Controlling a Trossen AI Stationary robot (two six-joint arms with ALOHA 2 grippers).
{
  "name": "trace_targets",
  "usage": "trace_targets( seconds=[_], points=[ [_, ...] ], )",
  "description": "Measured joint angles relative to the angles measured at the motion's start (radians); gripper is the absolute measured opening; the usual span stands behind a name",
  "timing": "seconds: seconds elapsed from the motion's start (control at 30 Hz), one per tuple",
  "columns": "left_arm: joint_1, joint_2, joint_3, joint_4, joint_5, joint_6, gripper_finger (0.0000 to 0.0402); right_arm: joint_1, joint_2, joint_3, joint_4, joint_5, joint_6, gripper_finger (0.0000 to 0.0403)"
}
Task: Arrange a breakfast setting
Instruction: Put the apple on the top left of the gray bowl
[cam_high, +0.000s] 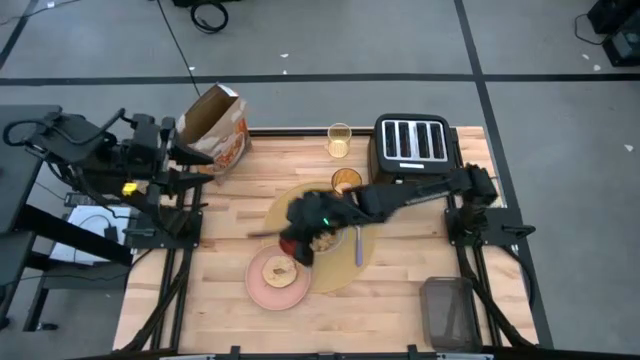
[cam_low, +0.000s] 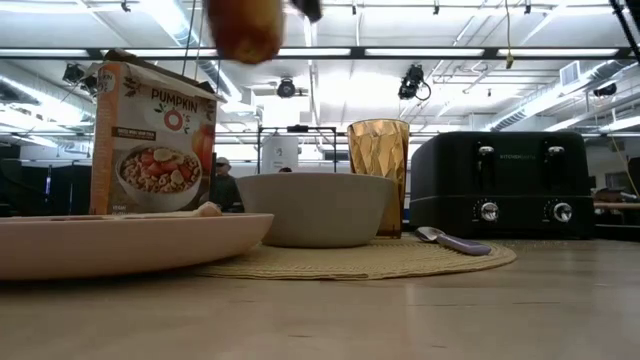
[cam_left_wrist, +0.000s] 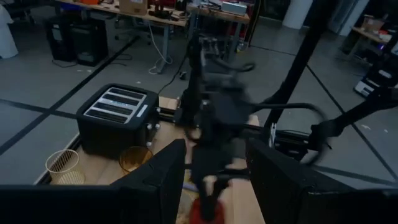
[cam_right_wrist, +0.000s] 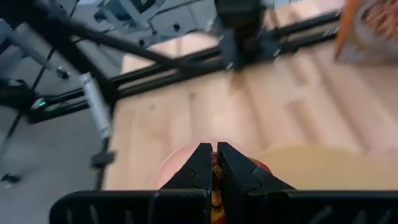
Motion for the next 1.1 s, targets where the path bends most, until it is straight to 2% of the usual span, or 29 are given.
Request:
trace_targets(
  seconds=[0.17, 0.4, 0.53, 0.77, 0.9, 1.1],
  points=[
    [0.0, -0.009, 0.0, -0.014, -0.007, 0.012, 0.0176, -0.156, 0.056, 0.014, 0.076, -0.141, -0.12, 0.0015],
    [0.0, -0.007, 0.0, -0.015, -0.039, 0.016, 0.0176, -0.354, 0.125, 0.014, 0.172, -0.442, -0.284, 0.0015],
    [0.0, -0.007, 0.0, -0.016, -0.069, 0.017, 0.0176, -0.43, 0.176, 0.014, 0.225, -0.585, -0.36, 0.0015],
    [0.0, -0.007, 0.0, -0.027, -0.093, 0.018, 0.0176, -0.523, 0.306, 0.015, 0.463, -0.887, -0.429, 0.0015],
    [0.0, -0.007, 0.0, -0.026, -0.093, 0.015, 0.0176, -0.569, 0.352, 0.013, 0.465, -0.997, -0.511, 0.0015],
    [0.0, -0.006, 0.0, -0.024, -0.129, 0.009, 0.0176, -0.629, 0.395, 0.014, 0.473, -1.097, -0.562, 0.0015]
  ],
)
